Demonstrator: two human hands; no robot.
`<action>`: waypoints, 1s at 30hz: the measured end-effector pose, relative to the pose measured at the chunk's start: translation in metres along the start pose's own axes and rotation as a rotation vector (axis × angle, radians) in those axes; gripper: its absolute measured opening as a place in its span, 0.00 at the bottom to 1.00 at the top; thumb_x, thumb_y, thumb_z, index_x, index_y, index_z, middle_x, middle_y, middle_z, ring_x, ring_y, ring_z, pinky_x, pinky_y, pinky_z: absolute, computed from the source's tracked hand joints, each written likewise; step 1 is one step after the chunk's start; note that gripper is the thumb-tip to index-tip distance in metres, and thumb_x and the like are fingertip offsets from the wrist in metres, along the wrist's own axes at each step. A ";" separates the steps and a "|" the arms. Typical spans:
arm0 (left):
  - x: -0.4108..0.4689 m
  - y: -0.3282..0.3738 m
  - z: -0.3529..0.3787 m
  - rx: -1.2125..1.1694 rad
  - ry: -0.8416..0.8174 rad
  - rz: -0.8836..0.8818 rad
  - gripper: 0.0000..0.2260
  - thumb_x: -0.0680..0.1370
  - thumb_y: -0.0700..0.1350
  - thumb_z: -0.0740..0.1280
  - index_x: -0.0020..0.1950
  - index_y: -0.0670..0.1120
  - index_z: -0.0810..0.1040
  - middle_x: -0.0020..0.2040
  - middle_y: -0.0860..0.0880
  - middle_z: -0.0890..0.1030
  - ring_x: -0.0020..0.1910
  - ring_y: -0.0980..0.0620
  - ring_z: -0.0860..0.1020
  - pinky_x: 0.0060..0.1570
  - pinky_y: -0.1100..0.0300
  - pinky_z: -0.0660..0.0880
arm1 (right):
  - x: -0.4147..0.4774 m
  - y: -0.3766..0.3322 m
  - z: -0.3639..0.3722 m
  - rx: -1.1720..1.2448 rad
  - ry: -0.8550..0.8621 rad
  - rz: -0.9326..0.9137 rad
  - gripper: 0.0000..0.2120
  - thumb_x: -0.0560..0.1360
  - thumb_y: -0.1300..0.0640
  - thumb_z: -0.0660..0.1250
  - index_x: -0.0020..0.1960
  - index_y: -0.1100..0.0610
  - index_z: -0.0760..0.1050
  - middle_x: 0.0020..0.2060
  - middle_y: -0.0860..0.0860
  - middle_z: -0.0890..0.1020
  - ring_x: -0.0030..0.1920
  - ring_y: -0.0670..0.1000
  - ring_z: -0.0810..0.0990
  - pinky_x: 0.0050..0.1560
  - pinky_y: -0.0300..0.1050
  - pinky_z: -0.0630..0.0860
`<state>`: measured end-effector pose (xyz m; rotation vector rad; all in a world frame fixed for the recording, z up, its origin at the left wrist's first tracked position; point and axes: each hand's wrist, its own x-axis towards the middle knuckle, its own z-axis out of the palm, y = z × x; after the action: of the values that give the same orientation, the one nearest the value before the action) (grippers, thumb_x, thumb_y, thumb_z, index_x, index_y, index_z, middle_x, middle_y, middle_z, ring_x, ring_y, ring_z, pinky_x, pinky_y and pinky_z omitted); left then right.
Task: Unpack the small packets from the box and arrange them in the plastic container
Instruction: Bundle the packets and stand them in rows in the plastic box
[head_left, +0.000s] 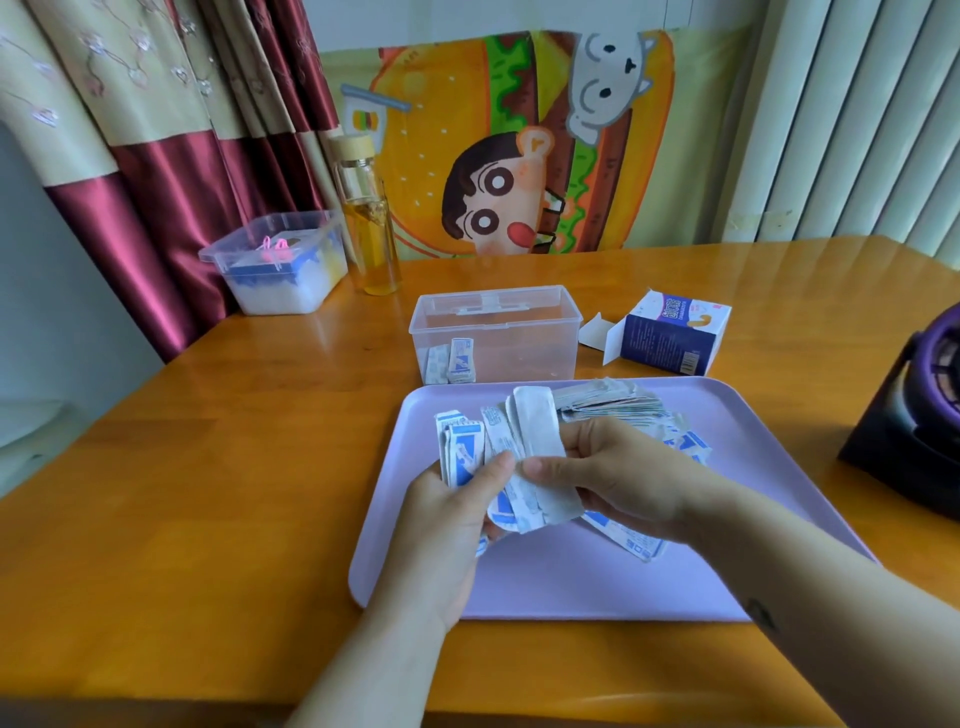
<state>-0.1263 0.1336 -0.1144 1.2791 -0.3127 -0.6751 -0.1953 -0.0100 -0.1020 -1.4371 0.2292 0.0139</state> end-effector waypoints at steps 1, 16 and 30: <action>0.000 0.000 -0.001 0.004 0.007 0.000 0.07 0.74 0.41 0.68 0.51 0.45 0.81 0.47 0.44 0.85 0.48 0.45 0.83 0.51 0.47 0.78 | 0.000 0.001 0.001 0.020 0.004 -0.003 0.16 0.69 0.60 0.67 0.55 0.64 0.78 0.53 0.58 0.83 0.54 0.55 0.82 0.55 0.47 0.79; 0.002 0.004 -0.004 -0.349 -0.004 -0.215 0.07 0.78 0.43 0.63 0.54 0.45 0.78 0.48 0.42 0.84 0.48 0.44 0.82 0.52 0.48 0.76 | 0.003 0.012 0.007 0.207 0.129 -0.025 0.16 0.69 0.61 0.68 0.55 0.65 0.77 0.51 0.59 0.84 0.52 0.56 0.83 0.49 0.47 0.80; 0.012 0.018 -0.029 -0.194 0.247 -0.087 0.05 0.78 0.38 0.62 0.49 0.45 0.76 0.33 0.51 0.68 0.20 0.59 0.59 0.21 0.68 0.56 | 0.024 0.015 0.017 -0.798 0.366 0.046 0.13 0.70 0.53 0.72 0.42 0.63 0.77 0.34 0.55 0.76 0.33 0.49 0.70 0.34 0.43 0.64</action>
<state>-0.0953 0.1505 -0.1072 1.1800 0.0110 -0.5978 -0.1714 0.0052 -0.1185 -2.2272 0.6042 -0.1356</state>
